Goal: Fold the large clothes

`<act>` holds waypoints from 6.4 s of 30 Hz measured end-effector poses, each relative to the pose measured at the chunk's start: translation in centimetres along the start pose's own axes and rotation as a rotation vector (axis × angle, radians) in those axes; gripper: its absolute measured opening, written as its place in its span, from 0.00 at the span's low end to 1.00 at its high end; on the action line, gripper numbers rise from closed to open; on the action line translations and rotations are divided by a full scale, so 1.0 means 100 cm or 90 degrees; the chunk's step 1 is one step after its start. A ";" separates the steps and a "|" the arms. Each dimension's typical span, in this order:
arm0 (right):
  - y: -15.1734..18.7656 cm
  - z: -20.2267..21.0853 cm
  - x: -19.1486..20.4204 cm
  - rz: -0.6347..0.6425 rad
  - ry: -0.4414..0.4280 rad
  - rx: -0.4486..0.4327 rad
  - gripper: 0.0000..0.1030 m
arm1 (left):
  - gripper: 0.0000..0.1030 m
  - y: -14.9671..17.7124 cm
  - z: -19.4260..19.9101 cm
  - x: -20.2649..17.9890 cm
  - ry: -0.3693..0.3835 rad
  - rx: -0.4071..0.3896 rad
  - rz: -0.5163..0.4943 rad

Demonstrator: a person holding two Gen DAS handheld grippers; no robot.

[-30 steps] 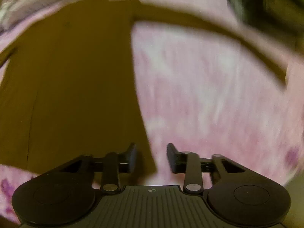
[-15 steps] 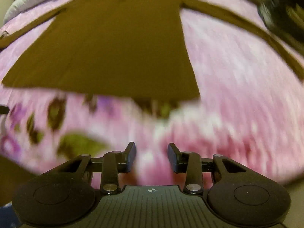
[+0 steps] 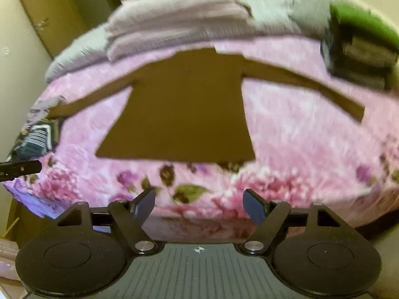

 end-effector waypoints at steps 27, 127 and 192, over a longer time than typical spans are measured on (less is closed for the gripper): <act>0.009 0.060 0.034 0.032 0.017 0.039 0.75 | 0.66 -0.006 0.079 -0.022 -0.017 0.015 -0.065; -0.220 -0.305 -0.119 -0.046 0.171 0.183 0.75 | 0.36 -0.125 -0.397 0.420 -0.142 -0.044 0.717; -0.338 -0.378 -0.263 -0.259 -0.006 -0.250 0.01 | 0.23 -0.240 -0.489 -0.018 0.020 -0.048 0.048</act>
Point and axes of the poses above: each gripper's, at about its wrist camera, not at the fingertips, and z roughly against the way its jaws point, x to its left, y to its underside, the point moved 7 cm from there along -z, roughly the way its jaws point, and after that the axes turned 10 degrees about -y, right-handed, at the moved point
